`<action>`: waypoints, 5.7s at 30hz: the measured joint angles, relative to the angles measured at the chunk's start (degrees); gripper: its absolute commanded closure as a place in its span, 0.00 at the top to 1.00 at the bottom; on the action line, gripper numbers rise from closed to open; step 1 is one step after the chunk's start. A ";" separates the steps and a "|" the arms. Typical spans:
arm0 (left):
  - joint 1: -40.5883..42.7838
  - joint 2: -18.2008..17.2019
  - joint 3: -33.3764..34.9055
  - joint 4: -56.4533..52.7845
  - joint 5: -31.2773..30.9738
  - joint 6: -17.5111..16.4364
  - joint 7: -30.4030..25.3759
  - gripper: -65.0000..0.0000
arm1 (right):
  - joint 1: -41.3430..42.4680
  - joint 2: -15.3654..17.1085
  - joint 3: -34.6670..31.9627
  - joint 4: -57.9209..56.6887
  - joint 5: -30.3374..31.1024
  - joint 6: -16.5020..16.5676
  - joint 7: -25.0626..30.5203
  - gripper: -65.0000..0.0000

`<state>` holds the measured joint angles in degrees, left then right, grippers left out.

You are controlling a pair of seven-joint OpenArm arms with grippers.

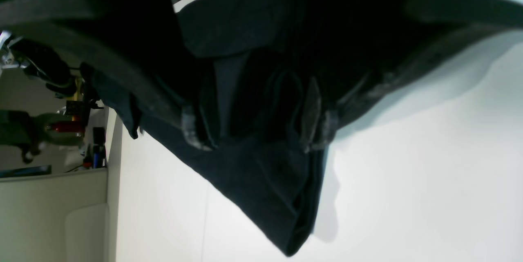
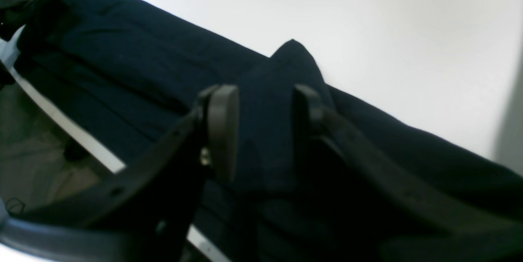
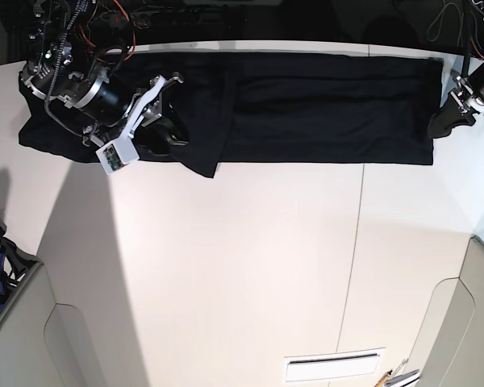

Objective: Fold the T-shirt properly

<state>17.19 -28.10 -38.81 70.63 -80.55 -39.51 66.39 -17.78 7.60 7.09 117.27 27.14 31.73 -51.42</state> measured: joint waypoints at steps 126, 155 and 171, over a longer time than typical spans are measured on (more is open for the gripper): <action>-1.31 24.30 39.56 34.67 13.77 0.02 -1.70 0.00 | -0.02 3.50 23.87 0.00 -2.95 -9.27 0.17 0.34; -2.51 24.30 47.69 33.07 14.23 0.02 -6.84 0.47 | -0.02 3.52 23.87 0.00 -3.74 -9.27 0.17 0.34; -4.35 24.30 47.69 33.07 23.96 0.02 -6.86 0.47 | -0.31 11.47 29.70 -12.85 -4.04 -9.35 -0.28 0.57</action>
<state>12.84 -3.79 8.88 103.70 -56.60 -39.48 59.53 -18.09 19.07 36.80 104.42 23.09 22.37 -51.70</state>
